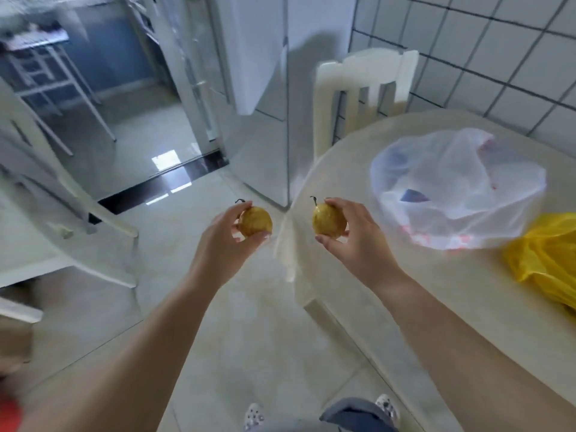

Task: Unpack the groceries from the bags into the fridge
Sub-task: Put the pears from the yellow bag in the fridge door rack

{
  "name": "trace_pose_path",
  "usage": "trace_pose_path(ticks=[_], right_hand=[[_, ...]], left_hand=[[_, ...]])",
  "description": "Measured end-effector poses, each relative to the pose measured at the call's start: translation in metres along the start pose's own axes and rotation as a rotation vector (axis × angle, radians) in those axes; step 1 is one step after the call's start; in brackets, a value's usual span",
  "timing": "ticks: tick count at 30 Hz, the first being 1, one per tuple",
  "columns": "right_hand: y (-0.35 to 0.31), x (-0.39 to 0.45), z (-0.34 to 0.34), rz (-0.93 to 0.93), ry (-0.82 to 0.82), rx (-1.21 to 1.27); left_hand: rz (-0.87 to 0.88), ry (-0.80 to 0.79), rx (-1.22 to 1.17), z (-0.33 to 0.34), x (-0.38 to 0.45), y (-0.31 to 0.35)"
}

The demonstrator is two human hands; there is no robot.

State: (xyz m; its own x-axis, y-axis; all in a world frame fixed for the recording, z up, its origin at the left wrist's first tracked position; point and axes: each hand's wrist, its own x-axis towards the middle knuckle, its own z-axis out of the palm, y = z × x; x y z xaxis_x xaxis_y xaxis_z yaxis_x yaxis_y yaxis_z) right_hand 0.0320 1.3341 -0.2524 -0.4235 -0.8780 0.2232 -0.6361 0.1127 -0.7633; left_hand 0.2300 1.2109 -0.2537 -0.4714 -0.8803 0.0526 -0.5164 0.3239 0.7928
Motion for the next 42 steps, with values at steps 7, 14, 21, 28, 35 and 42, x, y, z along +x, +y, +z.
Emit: trace_pose_path(ticks=[7,14,21,28,35,42], right_hand=[[-0.072,0.05,0.095,-0.108,-0.113,0.018],[-0.109,0.136,0.175,-0.202,-0.173,0.017],[-0.136,0.274,0.251,-0.248,-0.136,0.042],[-0.172,0.404,0.294,-0.255,-0.11,0.046],[-0.196,0.478,0.308,-0.18,0.103,0.004],[-0.225,0.523,0.301,-0.014,0.376,-0.058]], left_hand=[[-0.021,0.132,-0.029,-0.097,0.015,-0.063],[-0.041,0.219,-0.03,-0.165,0.078,-0.119],[0.014,0.235,-0.047,-0.226,0.213,-0.168],[0.06,0.211,-0.081,-0.282,0.344,-0.185],[0.169,0.117,-0.168,-0.31,0.465,-0.192],[0.375,-0.185,-0.215,-0.319,0.577,-0.171]])
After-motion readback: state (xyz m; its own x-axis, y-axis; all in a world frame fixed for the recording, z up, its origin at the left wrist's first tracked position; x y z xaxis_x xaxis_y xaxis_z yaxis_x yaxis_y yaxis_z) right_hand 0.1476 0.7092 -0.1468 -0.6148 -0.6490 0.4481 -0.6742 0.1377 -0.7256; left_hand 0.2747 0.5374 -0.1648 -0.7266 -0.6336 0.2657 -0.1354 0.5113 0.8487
